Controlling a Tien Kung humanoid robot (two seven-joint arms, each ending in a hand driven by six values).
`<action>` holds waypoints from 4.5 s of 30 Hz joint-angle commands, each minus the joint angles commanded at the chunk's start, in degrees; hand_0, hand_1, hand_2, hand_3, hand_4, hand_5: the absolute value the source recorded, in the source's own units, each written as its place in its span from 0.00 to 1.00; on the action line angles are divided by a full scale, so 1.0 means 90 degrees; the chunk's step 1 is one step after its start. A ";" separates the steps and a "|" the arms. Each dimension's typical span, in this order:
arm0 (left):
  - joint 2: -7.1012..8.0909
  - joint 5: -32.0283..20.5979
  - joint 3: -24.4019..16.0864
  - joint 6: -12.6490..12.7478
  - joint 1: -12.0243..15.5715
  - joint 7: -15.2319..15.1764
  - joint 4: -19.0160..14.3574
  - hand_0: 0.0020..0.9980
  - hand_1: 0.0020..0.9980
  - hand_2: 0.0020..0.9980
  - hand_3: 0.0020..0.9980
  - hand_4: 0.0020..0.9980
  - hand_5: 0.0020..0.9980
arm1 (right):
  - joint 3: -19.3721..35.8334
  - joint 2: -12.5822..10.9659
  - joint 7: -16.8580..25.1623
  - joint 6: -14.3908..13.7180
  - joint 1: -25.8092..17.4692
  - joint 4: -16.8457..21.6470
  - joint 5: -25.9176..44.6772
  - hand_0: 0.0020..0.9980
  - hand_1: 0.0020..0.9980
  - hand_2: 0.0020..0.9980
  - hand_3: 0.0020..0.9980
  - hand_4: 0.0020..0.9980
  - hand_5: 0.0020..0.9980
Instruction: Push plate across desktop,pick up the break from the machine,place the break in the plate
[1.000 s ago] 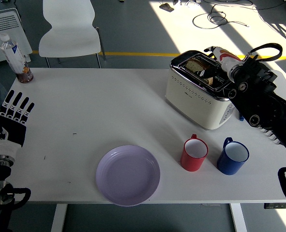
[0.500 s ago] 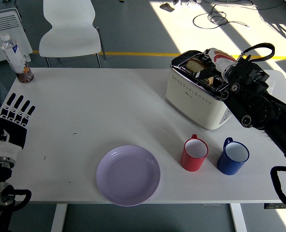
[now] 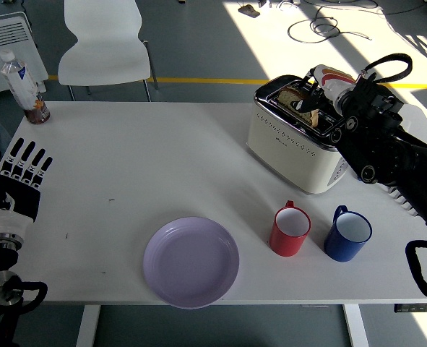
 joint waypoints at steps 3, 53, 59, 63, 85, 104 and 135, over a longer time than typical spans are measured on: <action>-0.0009 0.0010 -0.0009 0.0001 -0.0011 0.0001 0.0012 0.80 0.81 0.83 0.81 0.48 1.00 | -0.0103 0.0000 -0.0013 0.0001 0.0035 -0.0016 -0.0071 0.44 0.50 0.50 0.65 0.74 0.29; -0.0032 0.0067 0.0003 0.0009 -0.0069 -0.0009 0.0165 0.80 0.81 0.83 0.81 0.47 1.00 | -0.0787 0.0000 0.0178 -0.0286 0.0087 -0.0009 0.0964 0.38 0.43 0.46 0.52 0.36 0.11; -0.0036 0.0070 -0.0031 0.0007 -0.0061 -0.0009 0.0167 0.80 0.81 0.83 0.81 0.47 1.00 | -0.0807 0.0000 0.0142 -0.0301 0.0117 0.0172 0.0792 0.37 0.41 0.45 0.51 0.33 0.12; -0.0038 0.0069 -0.0013 0.0004 -0.0068 -0.0006 0.0186 0.80 0.81 0.83 0.81 0.47 1.00 | -0.0712 0.0000 0.0093 -0.0318 0.0188 0.0417 0.0630 0.37 0.41 0.45 0.51 0.33 0.12; -0.0028 0.0074 -0.0047 -0.0006 -0.0096 -0.0002 0.0172 0.80 0.81 0.83 0.80 0.47 1.00 | -0.0115 0.0000 -0.0413 -0.0530 0.0446 0.2334 0.0623 0.35 0.41 0.43 0.50 0.32 0.15; -0.0022 0.0087 -0.0167 -0.0001 -0.0091 -0.0006 0.0146 0.80 0.81 0.83 0.80 0.47 1.00 | -0.2347 -0.1000 -0.0771 0.0206 -0.0198 0.4722 0.4012 0.36 0.40 0.43 0.49 0.32 0.16; -0.0057 0.0106 -0.0341 0.0019 -0.0131 -0.0021 0.0163 0.80 0.81 0.83 0.80 0.47 1.00 | -0.3940 -0.1187 0.0723 0.0405 -0.0871 0.4936 0.4750 0.47 0.46 0.51 0.55 0.31 0.22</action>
